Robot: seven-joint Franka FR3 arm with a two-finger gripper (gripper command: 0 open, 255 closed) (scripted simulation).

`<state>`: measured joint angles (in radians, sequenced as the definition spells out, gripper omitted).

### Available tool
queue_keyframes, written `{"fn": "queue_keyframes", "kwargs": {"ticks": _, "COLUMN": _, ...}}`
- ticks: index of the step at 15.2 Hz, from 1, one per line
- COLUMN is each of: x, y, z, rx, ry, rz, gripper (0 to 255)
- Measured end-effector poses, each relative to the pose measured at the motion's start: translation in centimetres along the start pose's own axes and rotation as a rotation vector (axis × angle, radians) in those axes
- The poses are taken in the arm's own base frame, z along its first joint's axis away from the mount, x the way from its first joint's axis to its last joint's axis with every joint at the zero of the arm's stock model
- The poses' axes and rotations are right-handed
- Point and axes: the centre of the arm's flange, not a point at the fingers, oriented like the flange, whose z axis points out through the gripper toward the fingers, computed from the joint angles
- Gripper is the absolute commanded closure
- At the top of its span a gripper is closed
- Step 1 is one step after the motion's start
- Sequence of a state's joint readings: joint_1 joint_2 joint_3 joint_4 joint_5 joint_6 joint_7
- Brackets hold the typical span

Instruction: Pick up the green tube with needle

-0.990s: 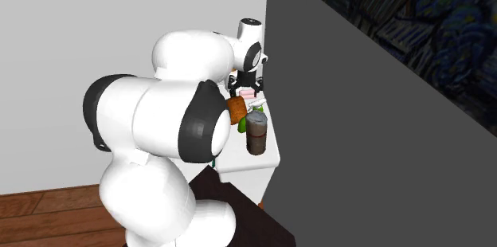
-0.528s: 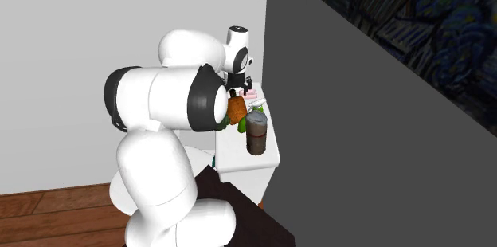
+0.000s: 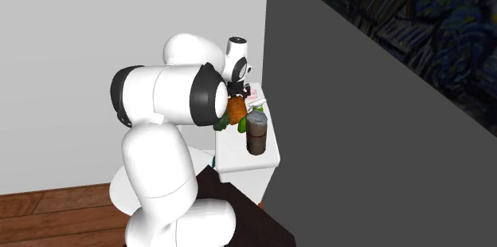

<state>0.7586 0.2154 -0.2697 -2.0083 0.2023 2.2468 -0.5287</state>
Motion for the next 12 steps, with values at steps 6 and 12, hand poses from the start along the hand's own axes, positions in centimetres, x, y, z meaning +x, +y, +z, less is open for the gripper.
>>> {"fn": "queue_keyframes", "kwargs": {"ticks": 6, "x": 0.06, "y": 0.27, "z": -0.08, "rx": -0.004, "ry": 0.007, "rz": 0.004, "gripper": 255}}
{"fn": "queue_keyframes", "kwargs": {"ticks": 12, "x": 0.03, "y": 0.13, "z": -0.16, "rx": -0.002, "ry": 0.005, "rz": 0.001, "gripper": 255}}
